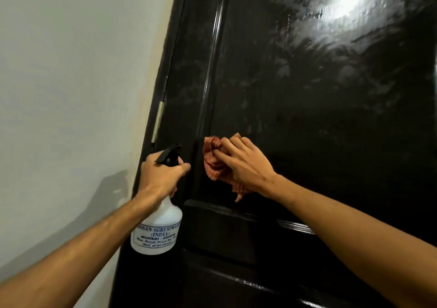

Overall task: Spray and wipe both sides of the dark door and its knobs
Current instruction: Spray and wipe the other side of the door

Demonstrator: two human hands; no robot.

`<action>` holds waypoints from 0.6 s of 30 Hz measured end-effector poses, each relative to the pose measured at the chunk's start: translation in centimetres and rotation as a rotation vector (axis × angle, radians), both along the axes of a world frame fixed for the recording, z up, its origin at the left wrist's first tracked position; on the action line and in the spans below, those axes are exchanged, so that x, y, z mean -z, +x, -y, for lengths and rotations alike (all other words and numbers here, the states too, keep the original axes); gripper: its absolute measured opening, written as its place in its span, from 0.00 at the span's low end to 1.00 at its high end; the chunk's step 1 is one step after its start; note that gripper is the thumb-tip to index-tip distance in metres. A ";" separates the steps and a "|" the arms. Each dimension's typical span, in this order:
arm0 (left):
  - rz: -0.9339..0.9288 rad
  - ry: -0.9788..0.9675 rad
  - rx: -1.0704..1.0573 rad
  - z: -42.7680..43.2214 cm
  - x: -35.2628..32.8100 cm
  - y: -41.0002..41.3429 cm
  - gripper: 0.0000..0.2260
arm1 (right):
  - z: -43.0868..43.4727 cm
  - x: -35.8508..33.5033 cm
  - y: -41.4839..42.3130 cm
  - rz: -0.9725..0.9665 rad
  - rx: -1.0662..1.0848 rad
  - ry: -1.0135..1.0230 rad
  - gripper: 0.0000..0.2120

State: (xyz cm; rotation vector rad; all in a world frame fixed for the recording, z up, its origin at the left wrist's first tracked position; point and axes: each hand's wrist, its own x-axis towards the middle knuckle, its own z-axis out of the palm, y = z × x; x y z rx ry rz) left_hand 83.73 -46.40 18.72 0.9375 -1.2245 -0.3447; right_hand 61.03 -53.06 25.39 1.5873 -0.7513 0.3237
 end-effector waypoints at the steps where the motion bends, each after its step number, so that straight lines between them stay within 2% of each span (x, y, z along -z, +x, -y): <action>1: 0.003 0.001 0.014 -0.1 -0.1 -0.7 0.04 | -0.6 0.0 -1.3 0.029 0.004 0.007 0.24; 5: 0.041 0.018 0.121 -2.5 -0.1 -6.0 0.05 | -6.1 -1.0 -9.4 0.557 0.100 -0.046 0.29; 7: 0.040 0.028 0.145 -3.2 0.0 -8.2 0.05 | -7.6 0.8 -12.3 0.568 0.127 -0.018 0.31; 10: 0.063 0.058 0.193 -5.2 0.1 -12.7 0.05 | -9.5 5.2 -18.2 0.279 0.175 0.073 0.32; 11: 0.061 0.061 0.202 -5.5 0.4 -13.4 0.05 | -9.7 6.2 -19.6 0.244 0.178 0.081 0.31; 12: 0.077 0.062 0.230 -6.6 0.4 -15.7 0.05 | -11.3 6.9 -22.7 0.297 0.185 0.067 0.30; 15: 0.085 0.078 0.278 -8.8 0.3 -20.2 0.05 | -14.9 7.6 -28.2 0.718 0.185 0.022 0.32; 16: 0.089 0.081 0.289 -9.8 0.3 -21.6 0.05 | -16.2 7.9 -29.8 0.800 0.197 0.027 0.34; 18: 0.092 0.099 0.317 -11.8 0.6 -23.7 0.05 | -18.0 8.5 -31.8 0.800 0.196 0.091 0.31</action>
